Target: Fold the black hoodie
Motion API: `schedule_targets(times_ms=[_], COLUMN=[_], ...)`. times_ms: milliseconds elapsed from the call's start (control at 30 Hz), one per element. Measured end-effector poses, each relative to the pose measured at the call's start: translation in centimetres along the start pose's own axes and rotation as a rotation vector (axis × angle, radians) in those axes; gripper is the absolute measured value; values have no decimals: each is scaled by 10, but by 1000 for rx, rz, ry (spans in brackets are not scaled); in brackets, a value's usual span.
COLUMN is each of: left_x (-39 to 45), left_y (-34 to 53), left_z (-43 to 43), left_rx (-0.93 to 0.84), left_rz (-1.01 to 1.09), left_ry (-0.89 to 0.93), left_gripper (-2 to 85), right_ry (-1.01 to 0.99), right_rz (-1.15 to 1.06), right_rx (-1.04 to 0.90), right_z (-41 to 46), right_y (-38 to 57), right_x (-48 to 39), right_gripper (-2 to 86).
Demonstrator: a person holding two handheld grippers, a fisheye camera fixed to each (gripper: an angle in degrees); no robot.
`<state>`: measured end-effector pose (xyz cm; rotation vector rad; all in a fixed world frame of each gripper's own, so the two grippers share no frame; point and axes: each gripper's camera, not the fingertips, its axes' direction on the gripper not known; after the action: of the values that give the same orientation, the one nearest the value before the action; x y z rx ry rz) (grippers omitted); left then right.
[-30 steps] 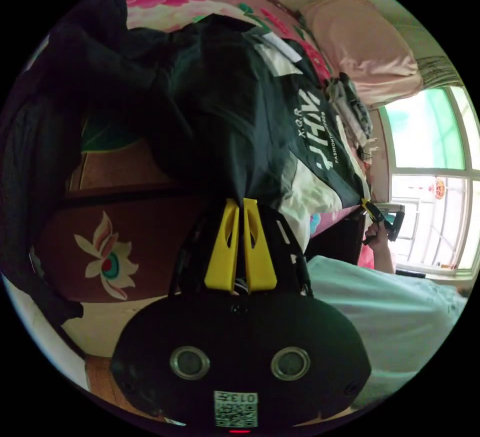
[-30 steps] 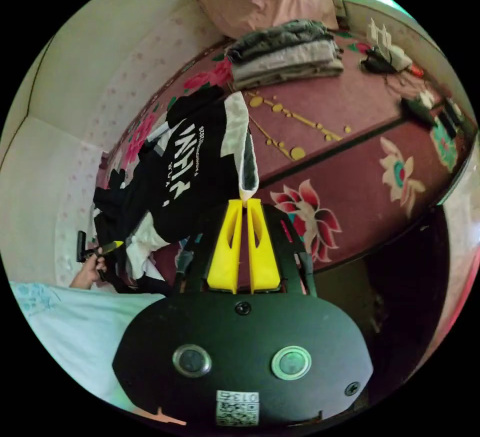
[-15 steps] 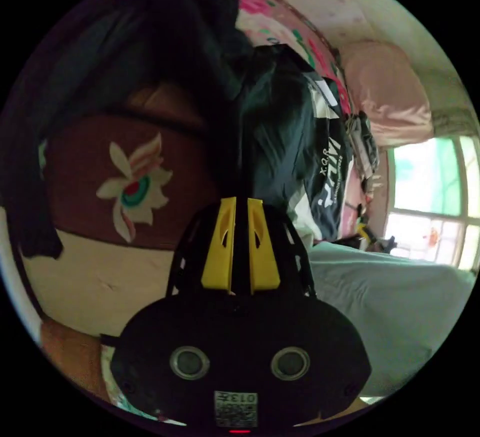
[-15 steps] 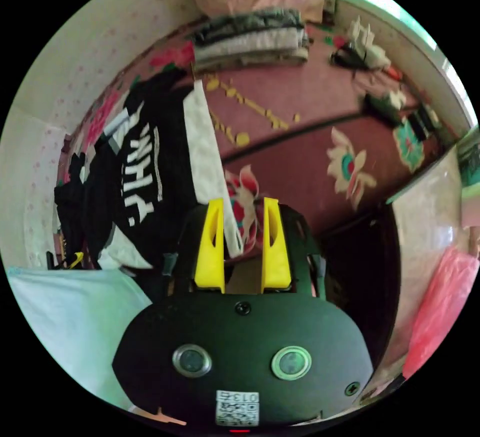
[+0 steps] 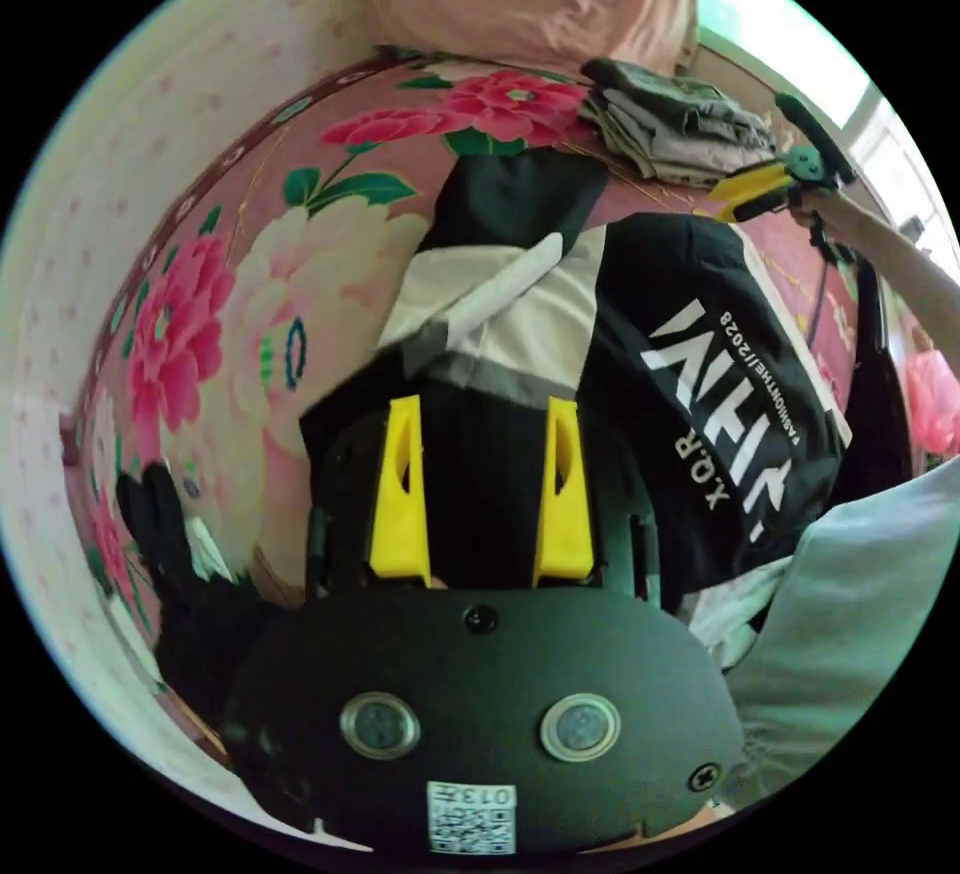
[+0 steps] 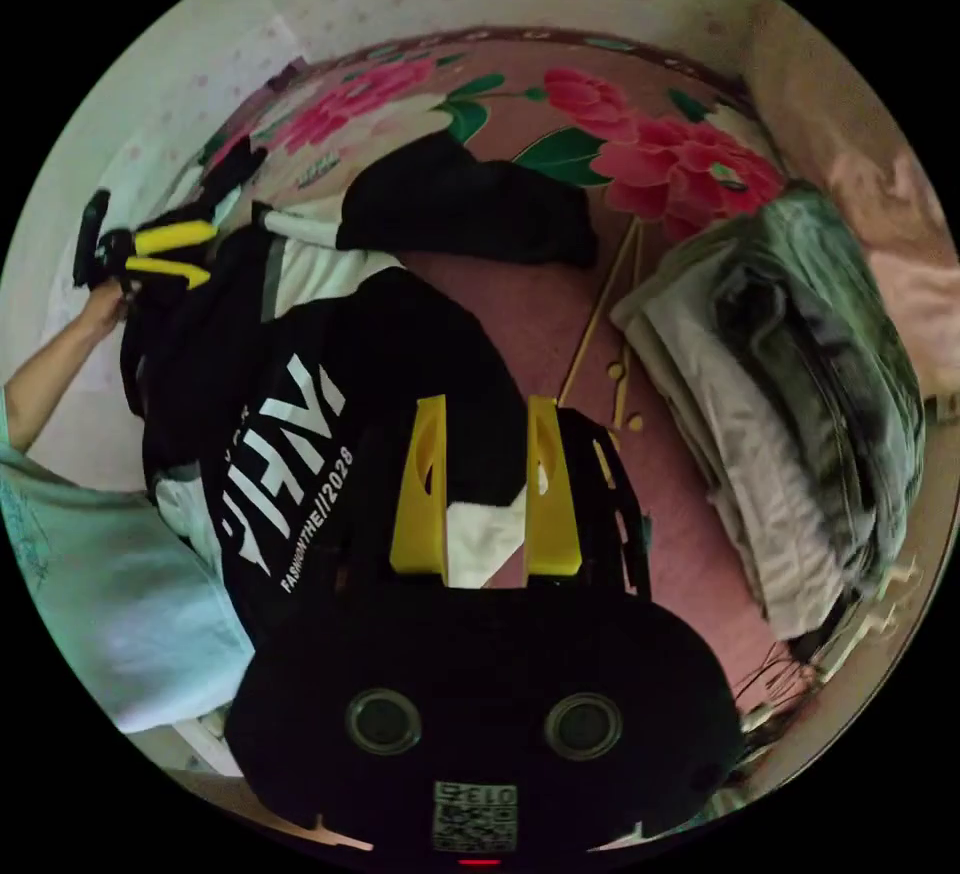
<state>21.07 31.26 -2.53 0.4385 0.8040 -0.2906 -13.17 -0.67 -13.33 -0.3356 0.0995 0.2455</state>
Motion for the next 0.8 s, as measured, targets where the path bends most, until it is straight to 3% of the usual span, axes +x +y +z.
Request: schedule_targets(times_ms=[200, 267, 333, 400, 467, 533, 633, 700, 800], left_x=[8, -5, -37, -66, -101, -154, -189, -197, -202], left_y=[-93, -99, -88, -63, -22, 54, 134, 147, 147], left_z=[60, 70, 52, 30, 19, 26, 51, 50, 40], left_rx=[-197, -245, -148, -20, 107, 281, 505, 507, 494], left_rz=[197, 174, 18, -127, -333, -722, -1063, -1041, -983], left_ry=[-67, 13, 68, 138, 270, 512, 837, 875, 858], left_gripper=[163, 43, 15, 7, 2, -2, -3, -4, -4], right_ry=[-167, -84, 233, 429, 448, 361, 316, 244, 326], right_rz=[-31, -82, -196, -302, -398, -539, -535, -418, -195], right_rx=[-278, -256, -96, -1, 50, -68, -121, 28, 198], right_z=[56, 43, 5, -11, -8, 30, 43, 9, -39], right_y=[-47, -53, -45, -26, -1, 32, 56, 59, 61], right_x=[10, -3, -56, -112, -161, -212, -237, -228, -188], right_gripper=[77, 36, 22, 18, 16, 21, 32, 51, 118])
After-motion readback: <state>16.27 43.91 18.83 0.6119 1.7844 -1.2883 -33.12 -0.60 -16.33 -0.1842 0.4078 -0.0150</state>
